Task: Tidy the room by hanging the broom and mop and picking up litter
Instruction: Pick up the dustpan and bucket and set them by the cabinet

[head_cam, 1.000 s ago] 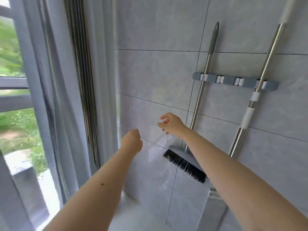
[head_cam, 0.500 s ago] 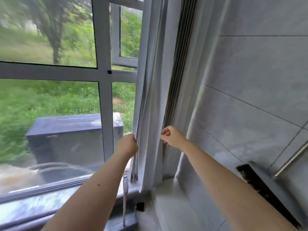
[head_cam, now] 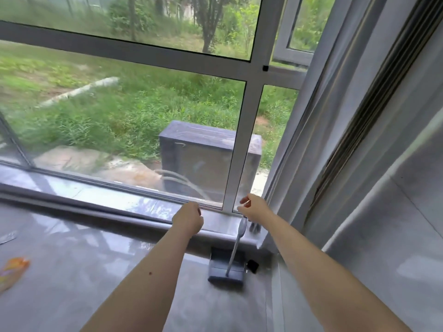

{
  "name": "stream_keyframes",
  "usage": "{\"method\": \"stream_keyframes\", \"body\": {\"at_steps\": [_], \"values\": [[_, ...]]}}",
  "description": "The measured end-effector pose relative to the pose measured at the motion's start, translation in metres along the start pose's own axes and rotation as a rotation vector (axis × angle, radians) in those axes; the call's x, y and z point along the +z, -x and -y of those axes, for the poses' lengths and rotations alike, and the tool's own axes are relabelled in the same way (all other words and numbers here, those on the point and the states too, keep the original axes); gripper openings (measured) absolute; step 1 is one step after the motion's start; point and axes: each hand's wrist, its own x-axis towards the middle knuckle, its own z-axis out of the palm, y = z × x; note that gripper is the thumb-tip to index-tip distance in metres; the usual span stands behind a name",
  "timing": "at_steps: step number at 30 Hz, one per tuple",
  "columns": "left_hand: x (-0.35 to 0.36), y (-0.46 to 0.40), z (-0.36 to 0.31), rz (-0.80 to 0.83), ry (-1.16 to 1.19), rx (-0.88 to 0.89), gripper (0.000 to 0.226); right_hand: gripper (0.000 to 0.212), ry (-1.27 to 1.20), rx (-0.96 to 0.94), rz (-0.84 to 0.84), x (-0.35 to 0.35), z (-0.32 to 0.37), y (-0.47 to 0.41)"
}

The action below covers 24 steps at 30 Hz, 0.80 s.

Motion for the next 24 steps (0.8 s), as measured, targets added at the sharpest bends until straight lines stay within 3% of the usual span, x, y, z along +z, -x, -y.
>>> {"method": "stream_keyframes", "body": {"at_steps": [7, 16, 24], "values": [[0.035, -0.010, 0.019, 0.102, 0.002, -0.046, 0.021, 0.029, 0.092, 0.084, 0.006, 0.031, -0.030, -0.032], [0.070, -0.081, -0.006, 0.231, 0.060, 0.037, 0.022, 0.029, 0.102, 0.242, 0.021, 0.035, -0.065, -0.088], [0.111, -0.129, -0.023, 0.342, 0.023, -0.005, 0.023, 0.027, 0.088, 0.281, 0.057, 0.028, -0.099, -0.144]]}}
